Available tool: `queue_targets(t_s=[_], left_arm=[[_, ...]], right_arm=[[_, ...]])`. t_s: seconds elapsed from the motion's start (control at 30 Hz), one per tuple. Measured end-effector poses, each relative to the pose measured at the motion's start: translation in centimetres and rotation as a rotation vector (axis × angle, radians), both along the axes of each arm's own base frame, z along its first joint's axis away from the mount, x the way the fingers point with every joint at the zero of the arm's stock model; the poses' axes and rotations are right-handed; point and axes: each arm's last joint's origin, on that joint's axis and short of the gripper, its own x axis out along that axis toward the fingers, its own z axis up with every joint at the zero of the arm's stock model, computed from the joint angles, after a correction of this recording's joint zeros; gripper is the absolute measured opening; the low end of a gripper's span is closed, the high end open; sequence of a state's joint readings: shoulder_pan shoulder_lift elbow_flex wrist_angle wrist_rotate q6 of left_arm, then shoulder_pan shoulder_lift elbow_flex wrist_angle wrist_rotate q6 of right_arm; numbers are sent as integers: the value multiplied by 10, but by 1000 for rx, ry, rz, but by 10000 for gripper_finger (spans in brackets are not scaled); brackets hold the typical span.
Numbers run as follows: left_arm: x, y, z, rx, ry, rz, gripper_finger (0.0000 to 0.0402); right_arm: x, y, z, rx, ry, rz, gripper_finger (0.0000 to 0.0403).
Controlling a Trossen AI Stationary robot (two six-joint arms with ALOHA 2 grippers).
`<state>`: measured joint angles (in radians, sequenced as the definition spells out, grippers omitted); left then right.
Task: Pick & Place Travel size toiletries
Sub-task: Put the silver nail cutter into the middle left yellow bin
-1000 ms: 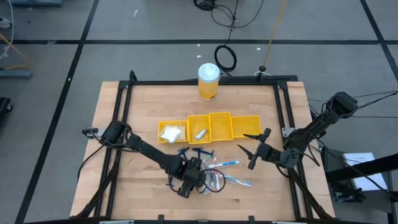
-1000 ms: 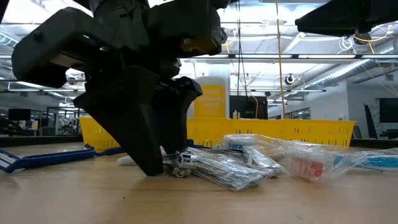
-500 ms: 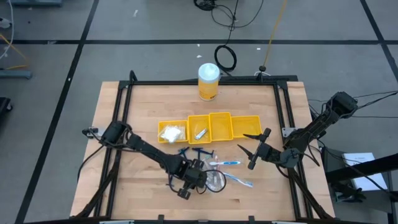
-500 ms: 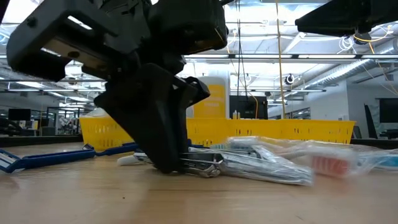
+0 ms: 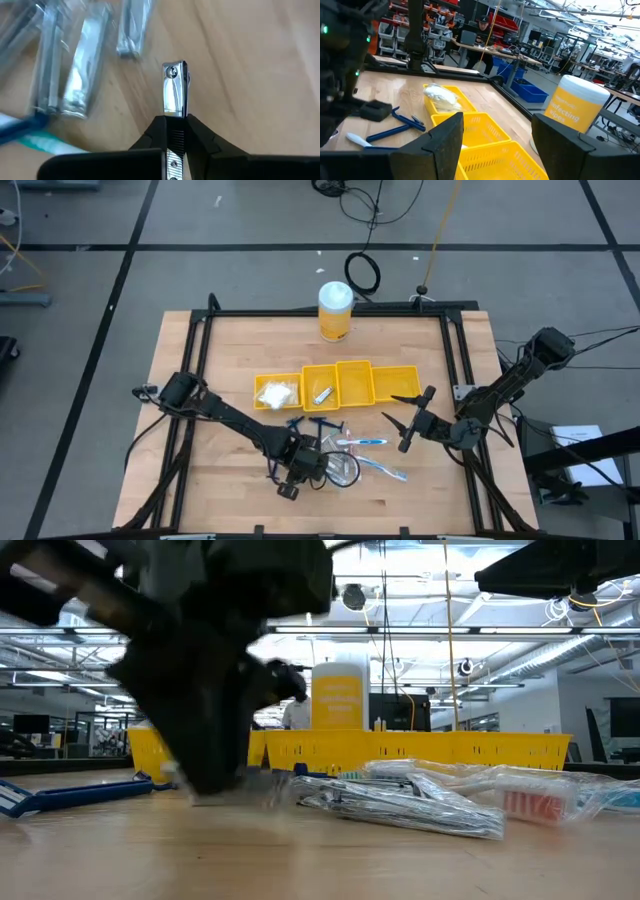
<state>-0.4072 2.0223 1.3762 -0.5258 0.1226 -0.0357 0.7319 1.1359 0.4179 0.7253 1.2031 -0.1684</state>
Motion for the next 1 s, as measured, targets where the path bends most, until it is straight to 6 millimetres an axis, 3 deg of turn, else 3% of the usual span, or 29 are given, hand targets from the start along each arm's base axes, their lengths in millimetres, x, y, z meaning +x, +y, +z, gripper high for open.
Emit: queue_targets(t_s=[0.27,0.6,1.0], left_arm=[[-6,6,44,23,-128,89,32],[-11,35,92,-29,-238,283,22],[-7,93,108,76,-289,553,26]], right_arm=[[0,0,0,1,-2,0,221],[0,0,0,2,-3,0,221],[0,0,0,2,-2,0,221]])
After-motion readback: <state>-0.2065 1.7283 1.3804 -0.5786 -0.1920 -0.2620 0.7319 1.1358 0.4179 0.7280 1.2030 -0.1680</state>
